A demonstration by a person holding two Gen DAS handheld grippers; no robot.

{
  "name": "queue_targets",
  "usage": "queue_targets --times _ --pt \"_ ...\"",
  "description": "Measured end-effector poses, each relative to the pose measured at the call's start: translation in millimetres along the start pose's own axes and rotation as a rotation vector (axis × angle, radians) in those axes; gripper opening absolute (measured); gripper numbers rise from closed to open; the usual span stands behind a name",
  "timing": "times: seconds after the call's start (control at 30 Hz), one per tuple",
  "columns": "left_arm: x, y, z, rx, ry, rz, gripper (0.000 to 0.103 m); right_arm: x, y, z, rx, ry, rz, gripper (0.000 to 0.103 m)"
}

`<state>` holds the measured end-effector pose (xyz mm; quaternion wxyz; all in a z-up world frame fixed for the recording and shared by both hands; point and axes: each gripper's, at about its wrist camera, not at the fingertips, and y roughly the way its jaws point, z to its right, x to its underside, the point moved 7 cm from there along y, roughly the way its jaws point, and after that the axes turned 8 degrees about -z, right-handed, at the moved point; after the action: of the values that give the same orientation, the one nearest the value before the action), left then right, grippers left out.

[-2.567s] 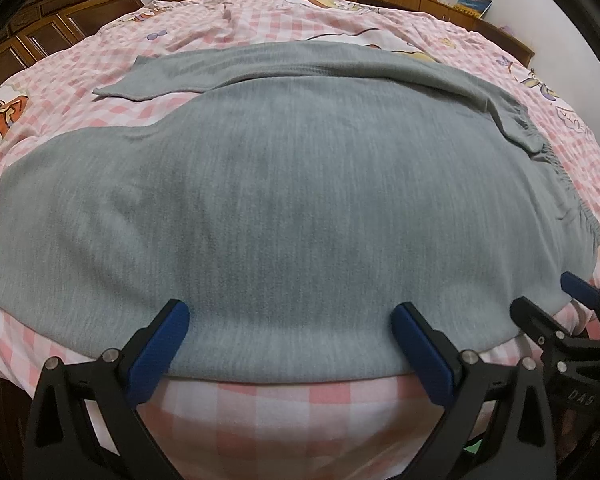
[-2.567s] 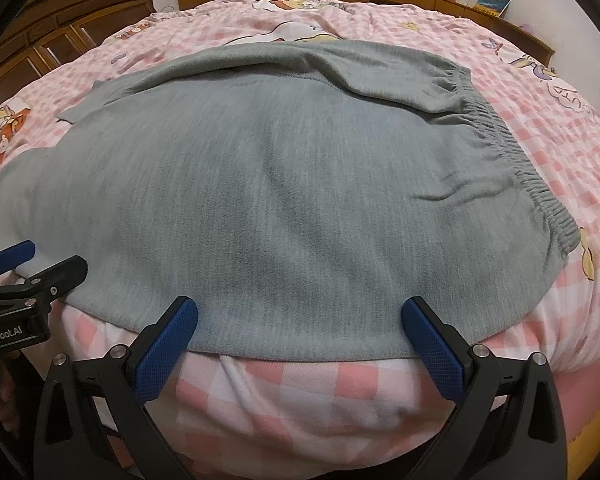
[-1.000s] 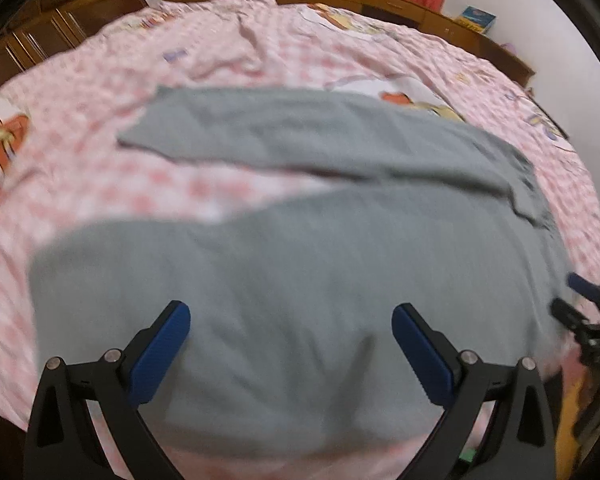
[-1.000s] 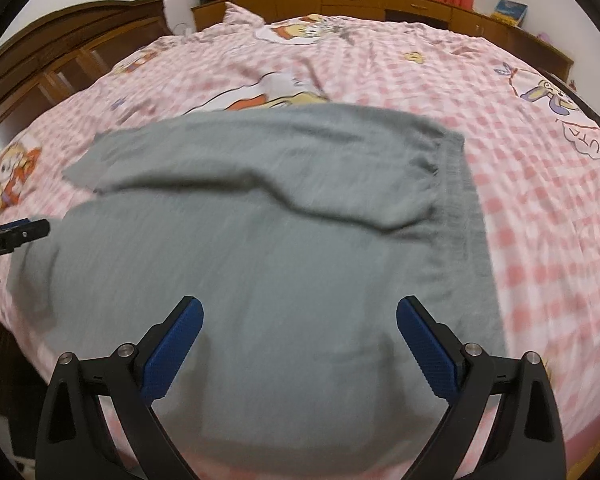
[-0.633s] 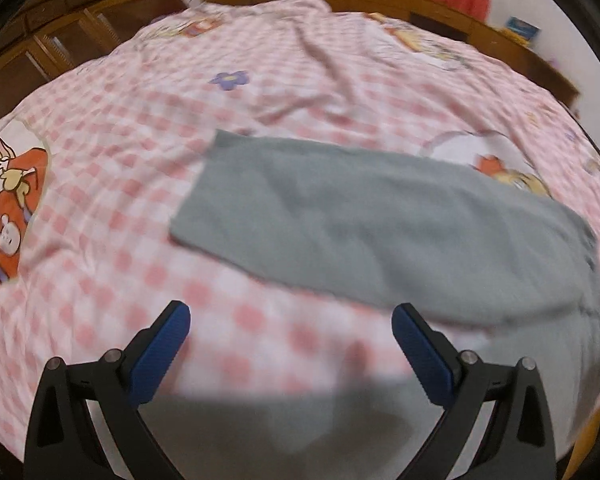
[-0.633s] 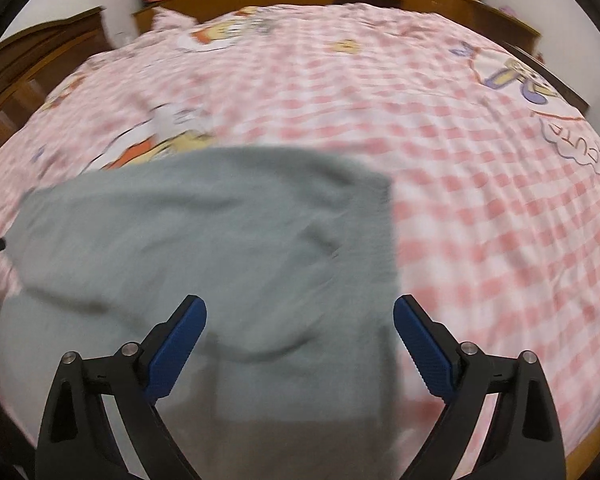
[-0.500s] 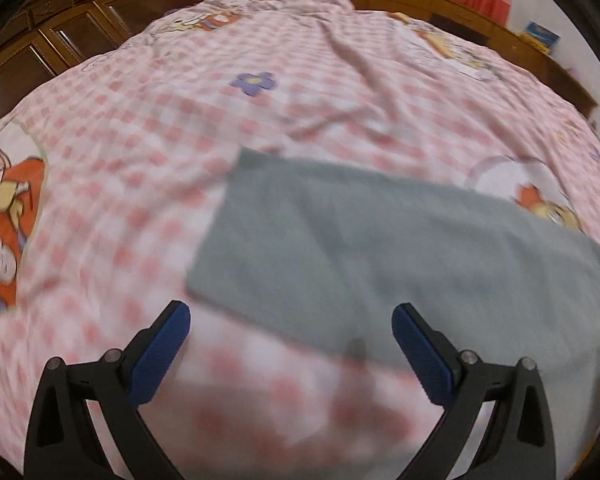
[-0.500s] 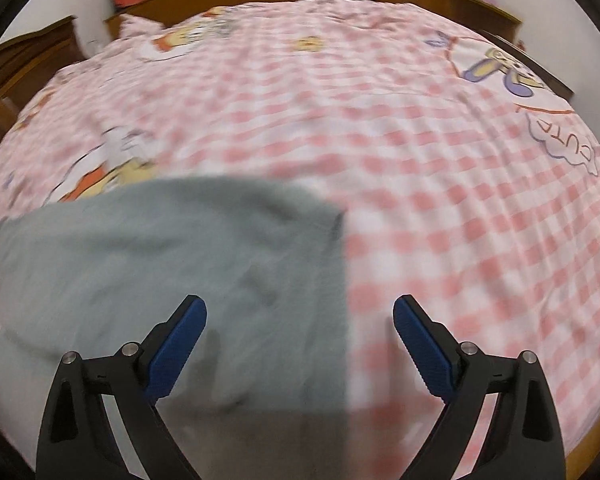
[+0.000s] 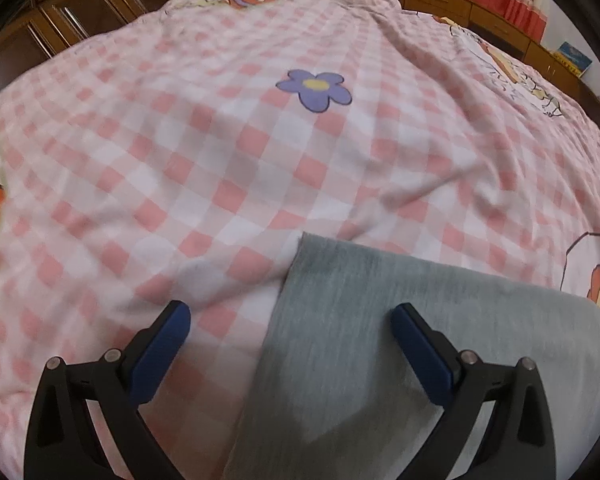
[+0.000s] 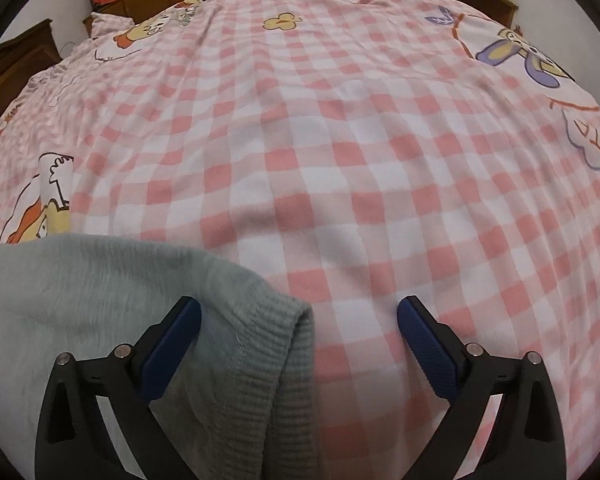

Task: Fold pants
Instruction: 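Grasp the waistband corner with the right gripper while the left gripper grasps the leg edge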

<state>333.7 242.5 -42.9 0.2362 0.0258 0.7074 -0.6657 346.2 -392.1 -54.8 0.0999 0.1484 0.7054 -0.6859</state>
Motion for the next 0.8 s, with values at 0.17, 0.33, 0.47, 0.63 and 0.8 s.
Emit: queue_targets --times 0.17,0.33,0.47,0.63,0.8 --pt "-8.2 2.1 10.5 -0.01 0.037 0.031 0.102 -8.1 -0.8 -3.5 -0.028 -0.013 0.0 0.089" --pt "-11.1 5.3 25.3 0.031 0.047 0.046 0.073 -7.3 -13.3 -18.5 -0.037 -0.085 0.026 0.041" --pt "-10.5 -0.7 34.7 0.069 0.068 0.048 0.034 -7.3 -31.5 -24.2 -0.046 -0.11 0.048 0.024" --pt "-10.5 -23.1 34.1 0.144 0.054 0.047 0.014 -2.5 -63.1 -24.6 -0.116 -0.108 0.09 0.023" --pt "-4.8 -54.5 31.5 0.155 0.088 0.087 0.013 9.2 -92.7 -31.1 -0.168 -0.149 0.128 0.023"
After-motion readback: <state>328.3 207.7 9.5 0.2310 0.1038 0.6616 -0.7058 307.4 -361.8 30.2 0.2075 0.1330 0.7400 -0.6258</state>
